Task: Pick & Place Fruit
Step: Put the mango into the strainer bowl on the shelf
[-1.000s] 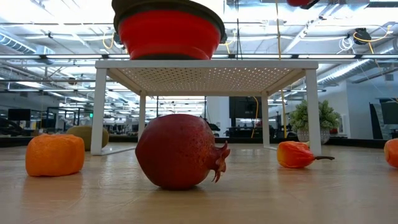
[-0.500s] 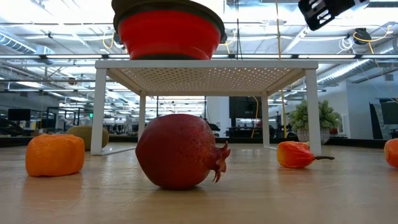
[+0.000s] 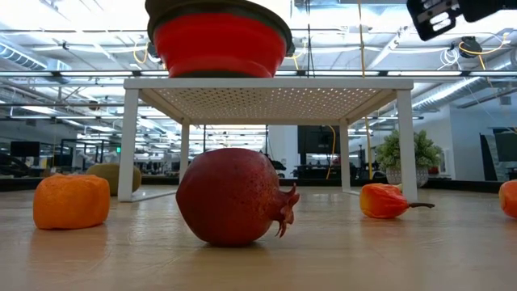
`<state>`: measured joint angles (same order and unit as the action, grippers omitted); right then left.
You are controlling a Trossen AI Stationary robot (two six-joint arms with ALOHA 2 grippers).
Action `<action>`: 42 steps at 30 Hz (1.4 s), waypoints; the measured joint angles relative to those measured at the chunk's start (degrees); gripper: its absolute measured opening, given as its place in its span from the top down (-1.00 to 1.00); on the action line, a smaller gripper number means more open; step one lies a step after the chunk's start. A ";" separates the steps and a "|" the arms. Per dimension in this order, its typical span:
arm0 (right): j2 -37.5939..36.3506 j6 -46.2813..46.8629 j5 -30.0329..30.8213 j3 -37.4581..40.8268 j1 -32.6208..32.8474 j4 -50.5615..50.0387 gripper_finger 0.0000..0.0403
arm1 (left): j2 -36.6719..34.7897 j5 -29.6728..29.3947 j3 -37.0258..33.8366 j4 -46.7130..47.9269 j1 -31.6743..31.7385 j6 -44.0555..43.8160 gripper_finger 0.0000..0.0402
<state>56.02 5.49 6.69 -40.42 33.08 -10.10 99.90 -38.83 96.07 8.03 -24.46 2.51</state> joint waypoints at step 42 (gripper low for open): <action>-11.49 -9.57 -3.20 16.85 13.62 8.59 1.00 | -14.77 17.58 0.00 37.76 16.92 -41.96 0.08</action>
<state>44.53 -4.08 3.50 -23.58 46.70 -1.51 85.13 -21.25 96.07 45.79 -7.54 -39.46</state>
